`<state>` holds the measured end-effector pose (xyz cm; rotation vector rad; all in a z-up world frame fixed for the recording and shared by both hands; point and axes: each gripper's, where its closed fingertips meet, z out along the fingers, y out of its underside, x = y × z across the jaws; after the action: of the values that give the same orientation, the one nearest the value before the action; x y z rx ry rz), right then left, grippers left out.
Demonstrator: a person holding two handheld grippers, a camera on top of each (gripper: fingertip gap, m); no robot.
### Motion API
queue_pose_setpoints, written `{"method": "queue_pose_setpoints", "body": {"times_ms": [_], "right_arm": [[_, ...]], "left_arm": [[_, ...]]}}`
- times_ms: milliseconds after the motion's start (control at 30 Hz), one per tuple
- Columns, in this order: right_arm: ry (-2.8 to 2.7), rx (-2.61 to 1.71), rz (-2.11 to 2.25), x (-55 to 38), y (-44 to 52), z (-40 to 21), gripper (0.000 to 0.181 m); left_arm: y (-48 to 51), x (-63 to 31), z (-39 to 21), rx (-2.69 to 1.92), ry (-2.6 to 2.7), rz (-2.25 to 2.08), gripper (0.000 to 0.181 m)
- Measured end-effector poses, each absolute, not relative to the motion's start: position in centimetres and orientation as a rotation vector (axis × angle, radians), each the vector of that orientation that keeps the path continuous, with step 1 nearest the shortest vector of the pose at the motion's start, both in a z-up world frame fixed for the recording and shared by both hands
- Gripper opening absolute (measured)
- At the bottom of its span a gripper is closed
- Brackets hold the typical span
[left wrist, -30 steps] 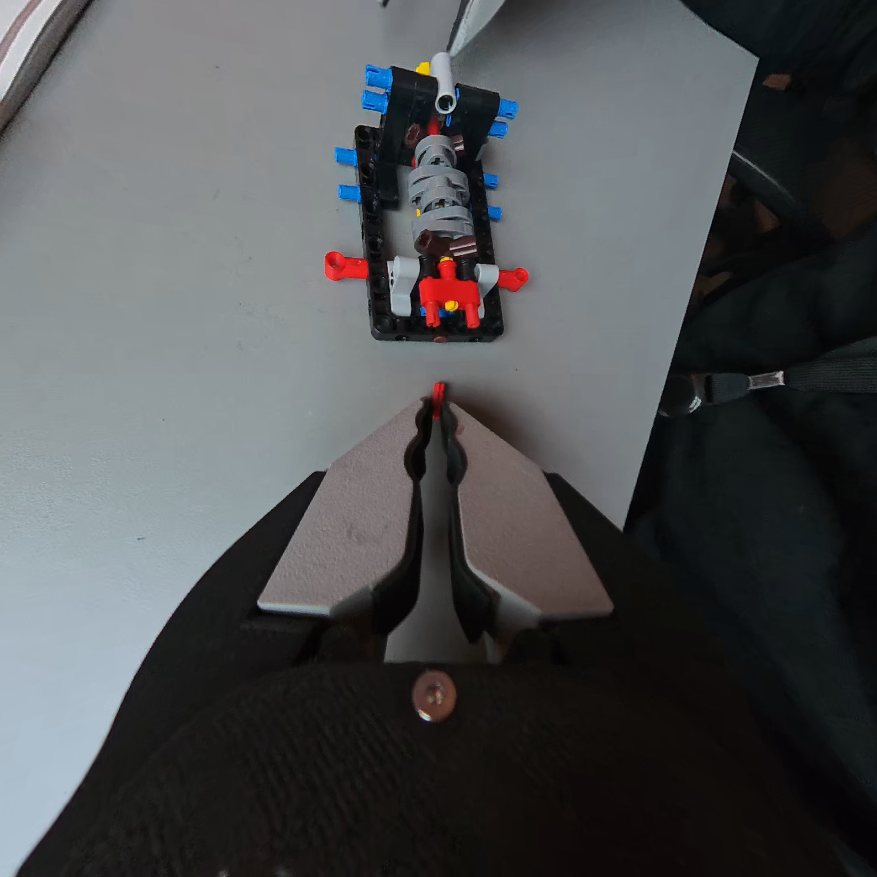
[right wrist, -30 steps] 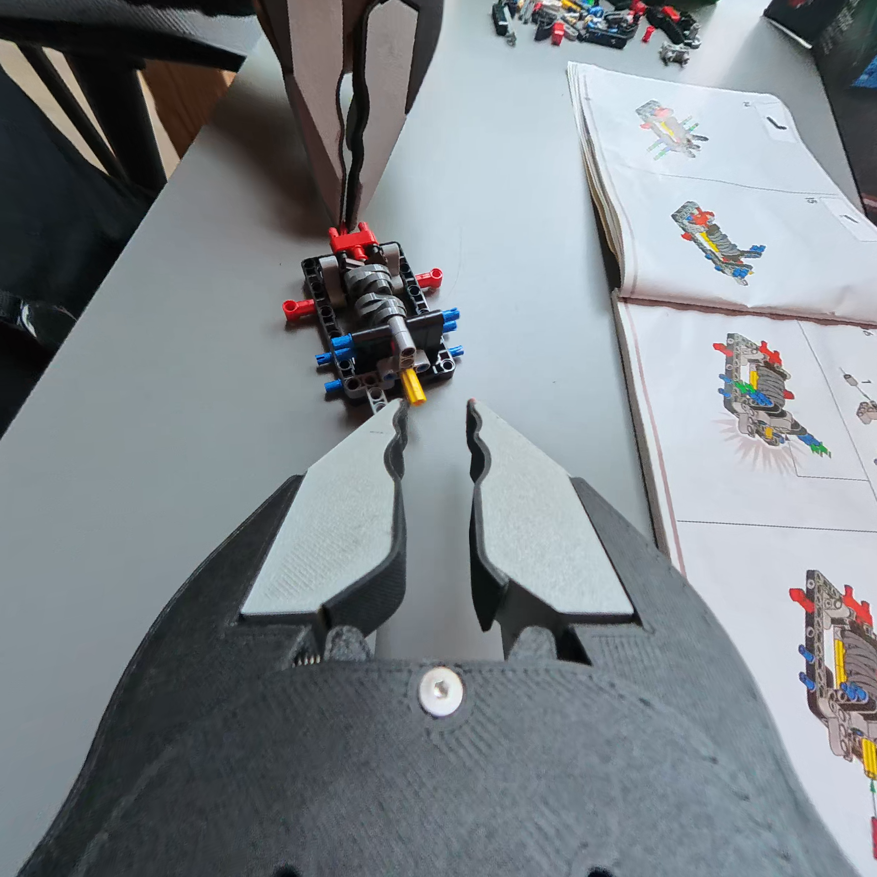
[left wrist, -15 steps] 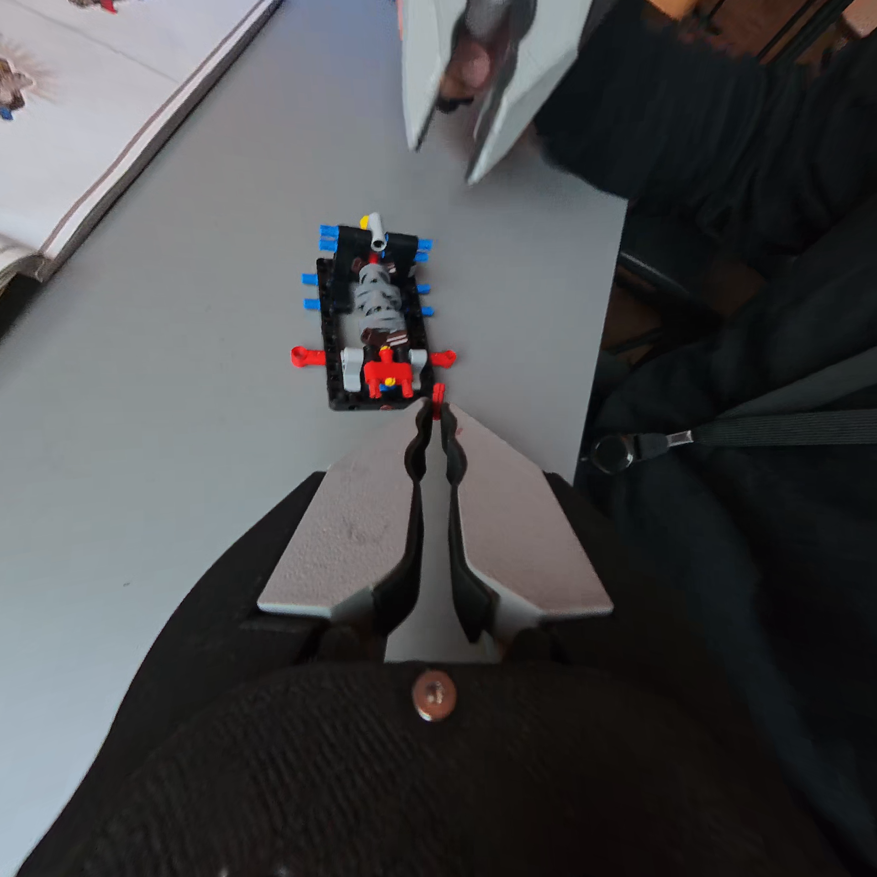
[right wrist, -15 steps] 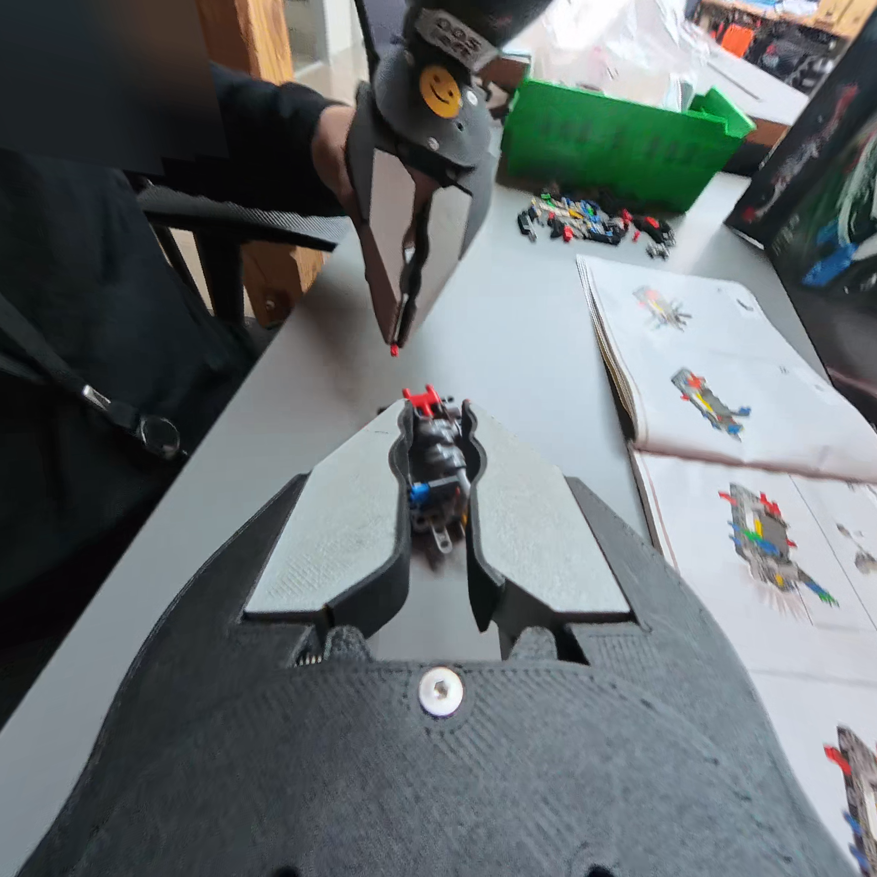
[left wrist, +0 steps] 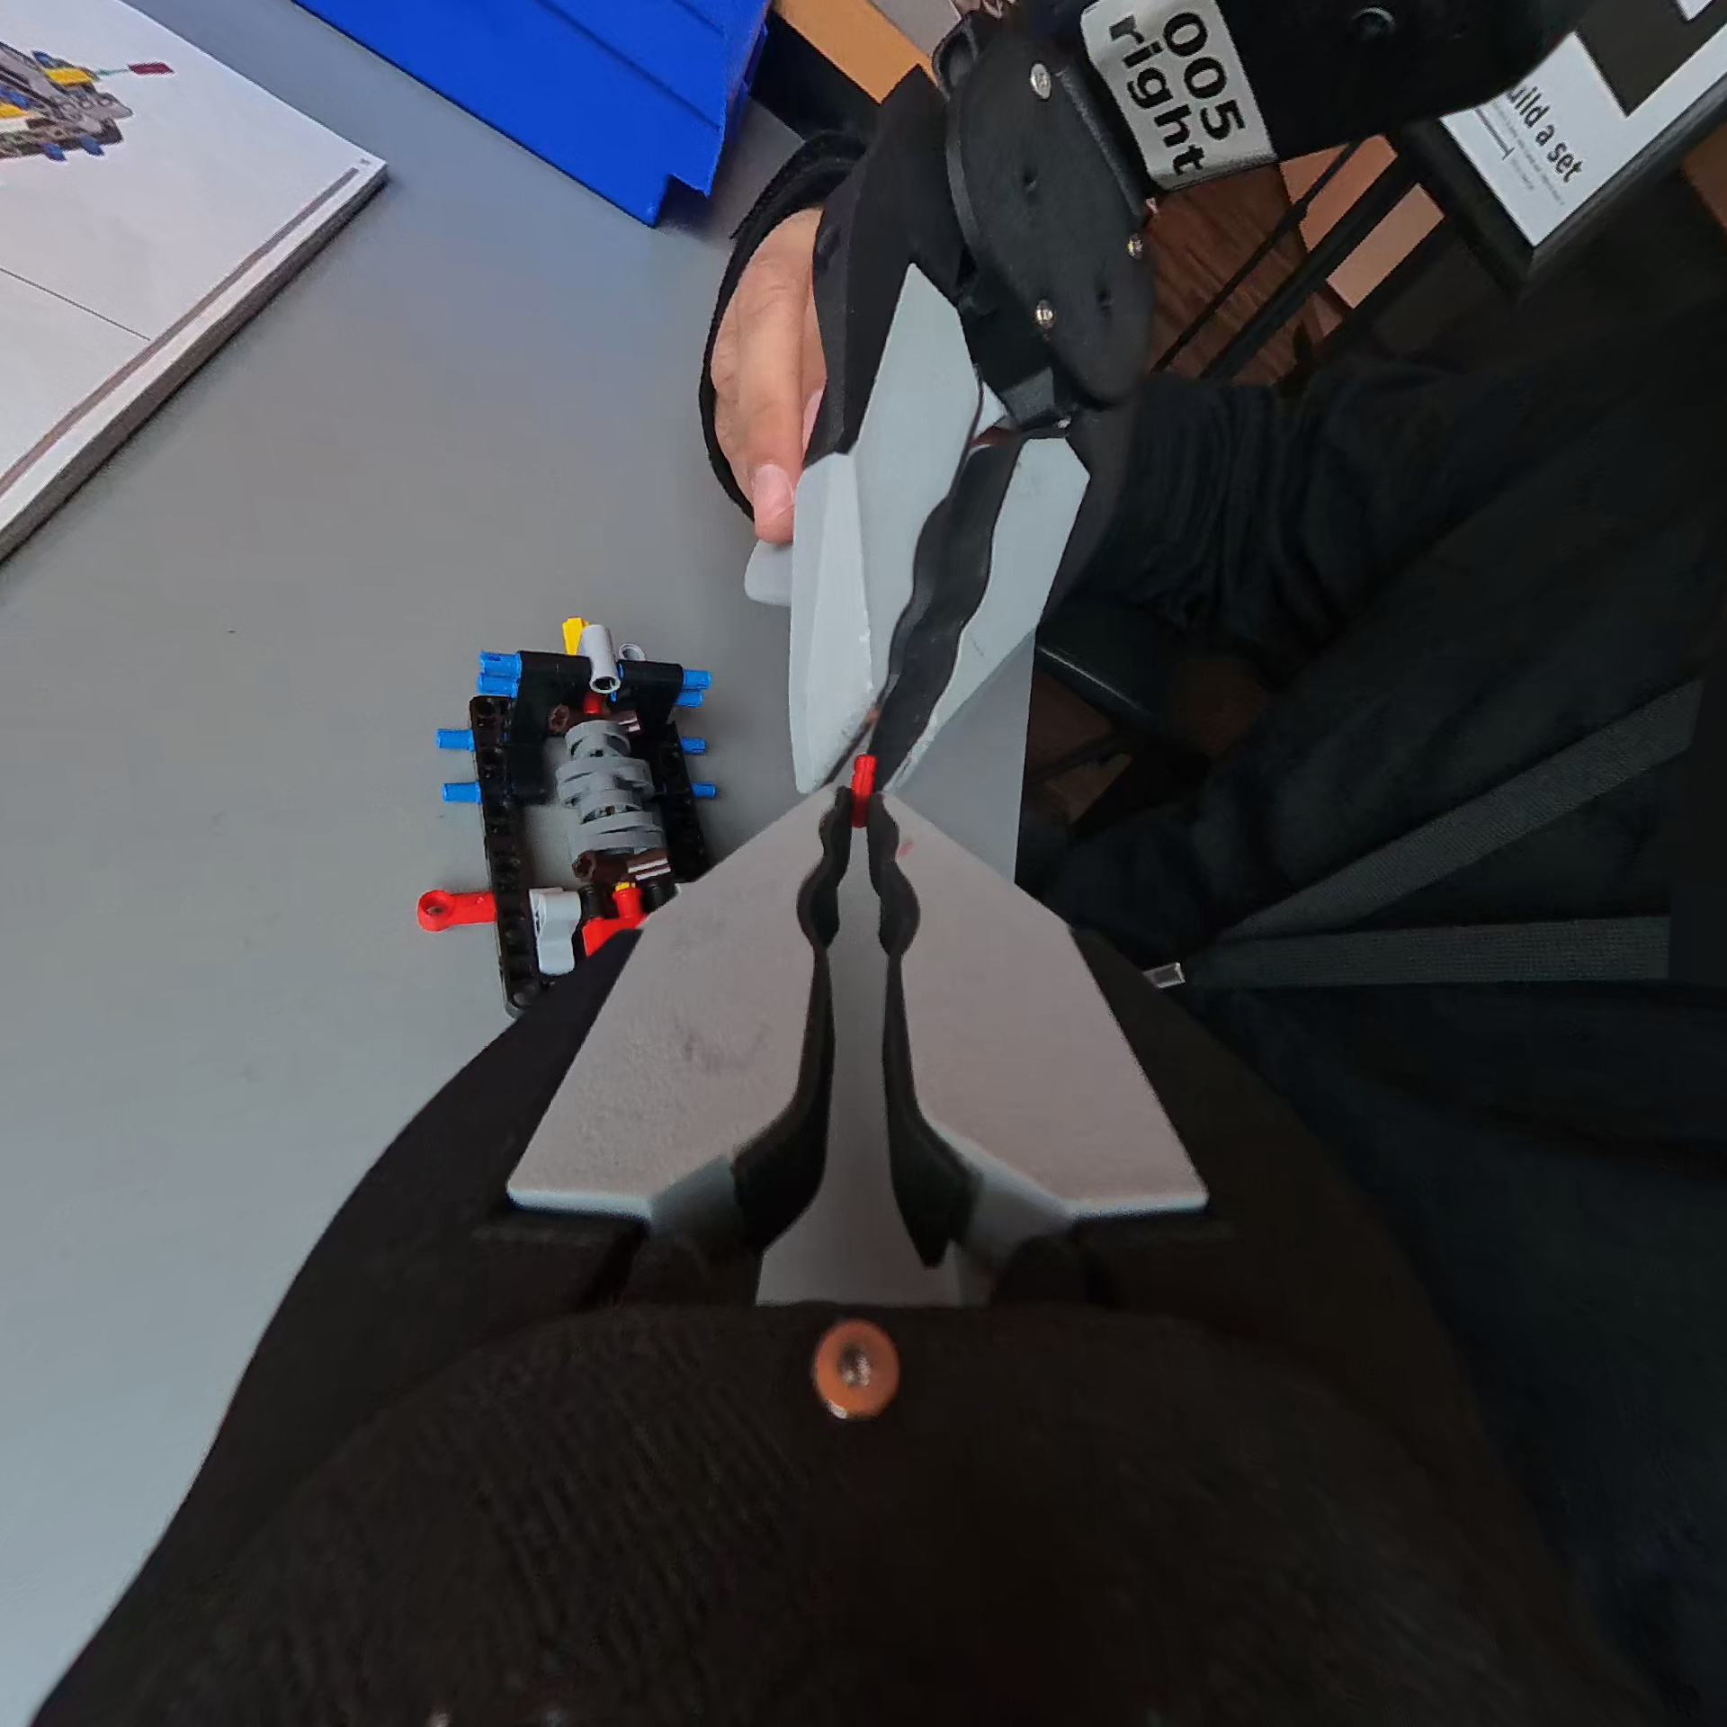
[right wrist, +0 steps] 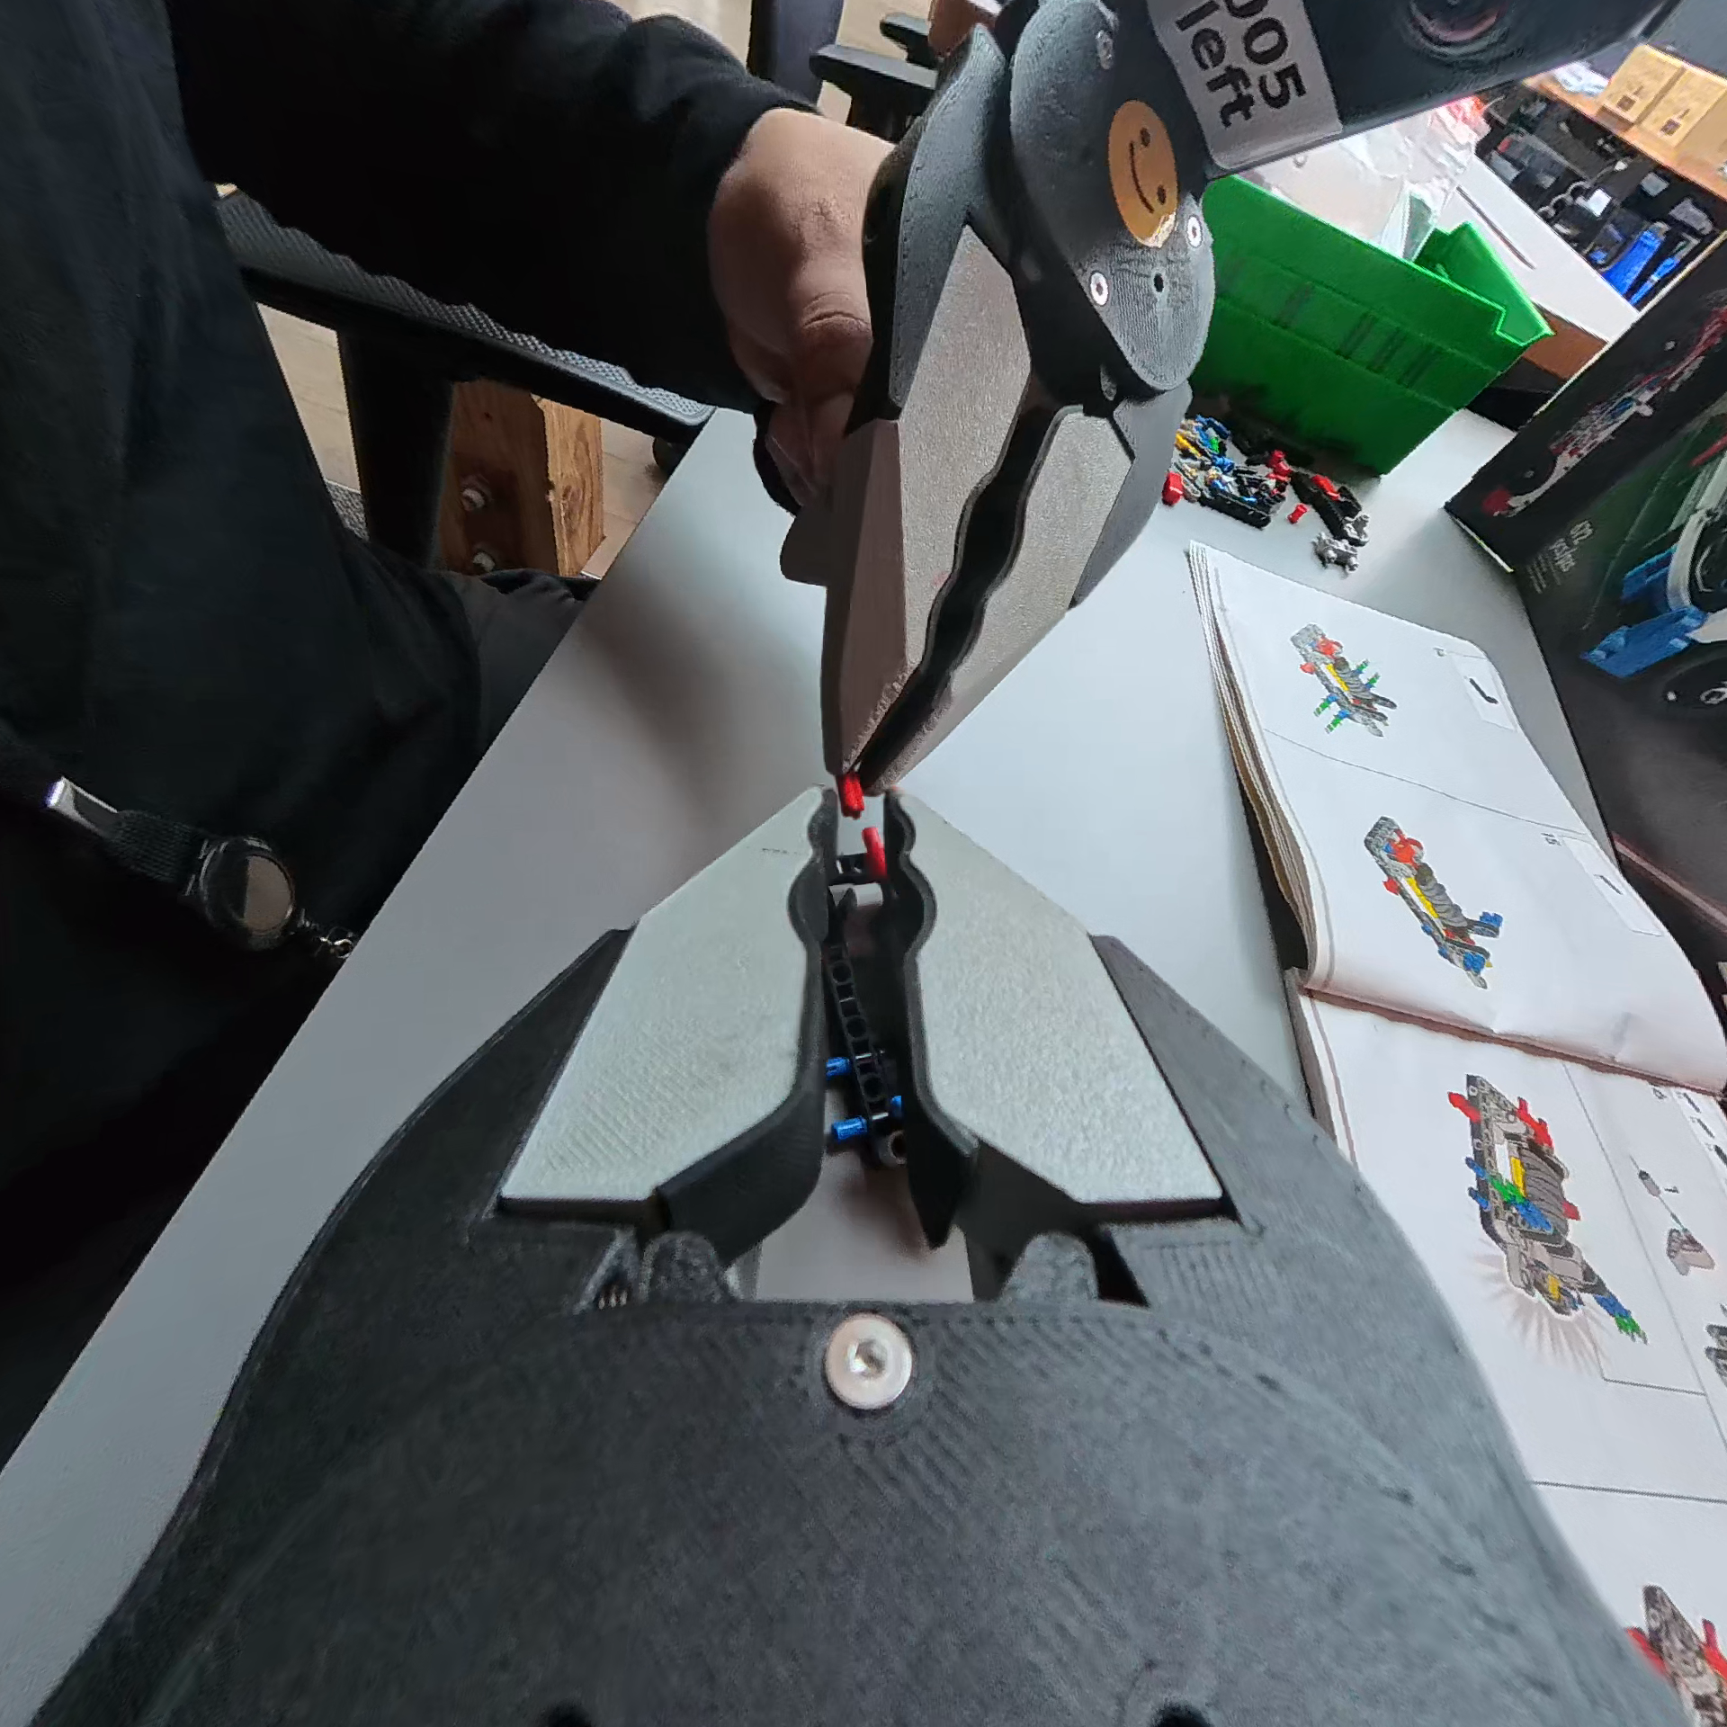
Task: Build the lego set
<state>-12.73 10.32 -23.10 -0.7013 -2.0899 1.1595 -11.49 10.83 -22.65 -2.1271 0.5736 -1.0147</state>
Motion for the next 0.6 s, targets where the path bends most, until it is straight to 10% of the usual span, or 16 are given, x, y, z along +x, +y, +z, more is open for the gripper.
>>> {"method": "queue_pose_setpoints", "body": {"times_ms": [600], "right_arm": [[-2.083,-0.621,1.086,-12.67,10.15,-23.38,0.003]], "left_arm": [[10.73,-11.76,-23.24,-2.163,0.372,-1.305,0.000]]}}
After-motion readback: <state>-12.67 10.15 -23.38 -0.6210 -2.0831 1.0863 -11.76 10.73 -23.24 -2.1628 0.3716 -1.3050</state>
